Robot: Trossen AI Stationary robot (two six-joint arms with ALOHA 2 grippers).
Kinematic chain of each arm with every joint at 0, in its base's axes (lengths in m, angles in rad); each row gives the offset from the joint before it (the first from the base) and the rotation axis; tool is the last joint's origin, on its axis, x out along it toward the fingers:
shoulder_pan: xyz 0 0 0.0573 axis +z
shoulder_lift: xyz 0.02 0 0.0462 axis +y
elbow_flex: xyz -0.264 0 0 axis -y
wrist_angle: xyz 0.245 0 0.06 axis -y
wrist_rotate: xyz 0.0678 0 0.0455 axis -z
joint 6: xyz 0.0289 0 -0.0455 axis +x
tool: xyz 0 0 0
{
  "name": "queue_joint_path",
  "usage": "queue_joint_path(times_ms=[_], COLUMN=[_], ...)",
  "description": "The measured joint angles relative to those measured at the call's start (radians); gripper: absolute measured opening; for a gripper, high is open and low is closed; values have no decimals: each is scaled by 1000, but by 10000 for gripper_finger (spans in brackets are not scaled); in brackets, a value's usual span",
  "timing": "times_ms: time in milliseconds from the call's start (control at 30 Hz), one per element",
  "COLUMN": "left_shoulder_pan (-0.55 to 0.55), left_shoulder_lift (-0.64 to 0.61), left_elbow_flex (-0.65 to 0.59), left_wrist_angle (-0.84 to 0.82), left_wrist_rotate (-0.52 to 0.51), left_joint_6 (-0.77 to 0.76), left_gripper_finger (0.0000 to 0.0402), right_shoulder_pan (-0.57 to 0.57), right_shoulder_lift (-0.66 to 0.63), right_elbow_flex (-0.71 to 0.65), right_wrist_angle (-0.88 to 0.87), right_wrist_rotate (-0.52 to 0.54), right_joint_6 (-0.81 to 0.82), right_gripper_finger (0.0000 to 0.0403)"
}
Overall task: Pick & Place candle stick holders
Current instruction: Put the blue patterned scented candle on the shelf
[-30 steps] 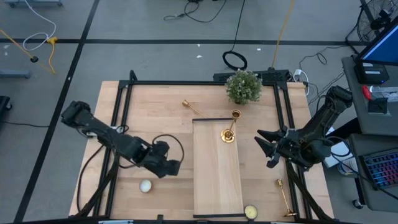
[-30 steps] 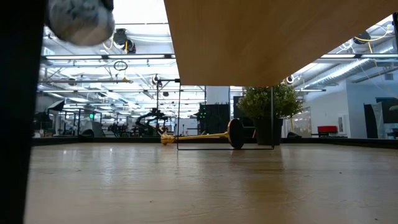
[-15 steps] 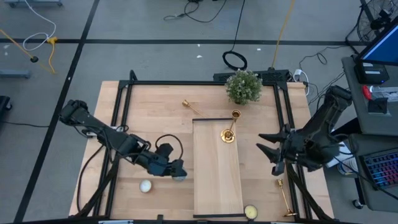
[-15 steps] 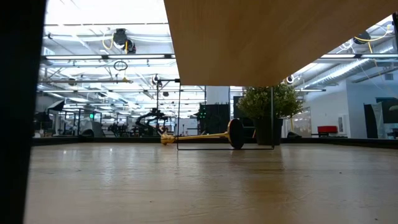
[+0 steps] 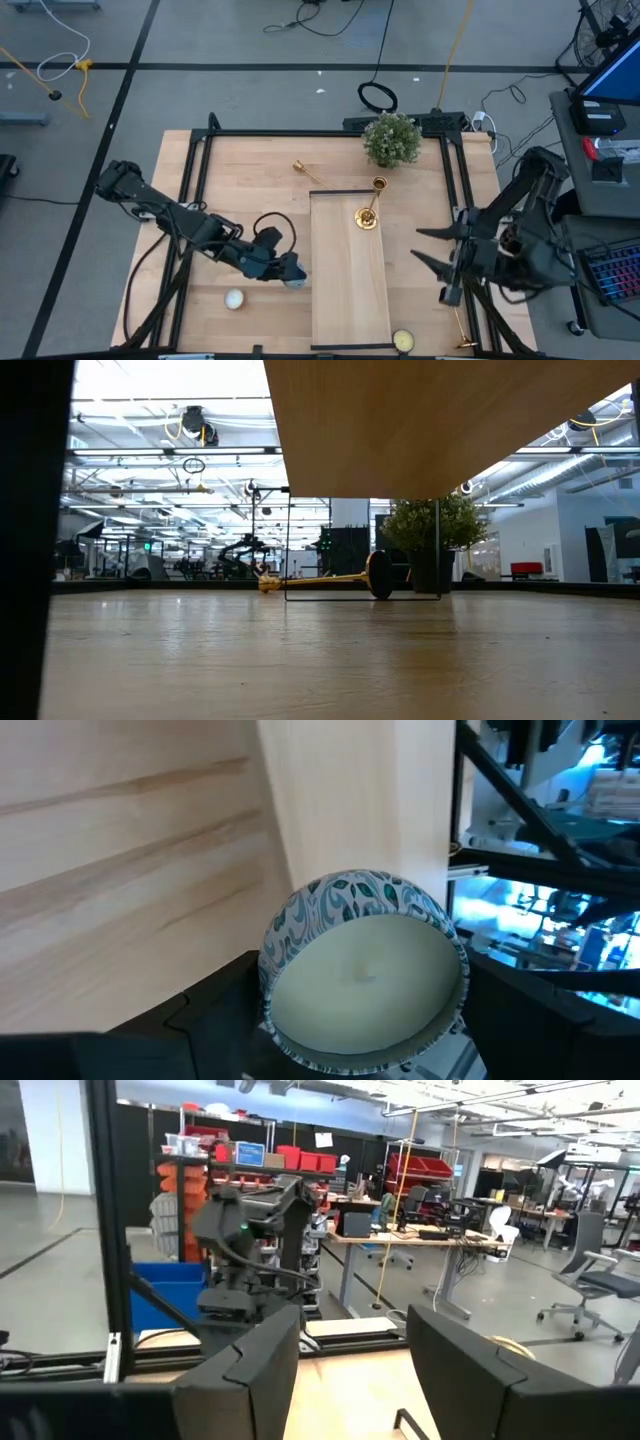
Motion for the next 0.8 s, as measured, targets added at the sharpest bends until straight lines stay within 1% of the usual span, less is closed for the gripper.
queue_joint_path(times_ms=[133, 200, 267, 367, 500, 567, 633, 700, 800], left_shoulder_pan=[0, -1, 0, -6, -20, -23, -22, -19, -3], left_shoulder_lift=[0, 0, 0, 0, 0, 0, 0, 0, 0], left_elbow_flex=[0, 0, 0, 0, 0, 0, 0, 0, 0], left_wrist_angle=[40, 48, 52, 64, 80, 79, 78, 78, 94], left_wrist_rotate=[26, 37, 52, 60, 64, 60, 51, 42, 38], left_joint_6=[29, 40, 56, 74, 106, 124, 135, 141, 151], left_gripper_finger=[303, 303, 303, 303, 303, 303, 303, 303, 303], right_shoulder_pan=[-19, -30, -46, -82, -146, -174, -194, -216, -243], right_shoulder_lift=[73, 104, 133, 179, 249, 286, 315, 343, 378], right_elbow_flex=[83, 118, 152, 199, 241, 249, 249, 251, 251], right_wrist_angle=[-47, -79, -113, -217, -389, -442, -456, -456, -454], right_wrist_rotate=[-9, -38, -91, -206, -433, -535, -628, -679, -720], right_joint_6=[58, 95, 147, 292, 524, 597, 640, 688, 724], right_gripper_finger=[206, 217, 228, 242, 249, 246, 243, 238, 234])
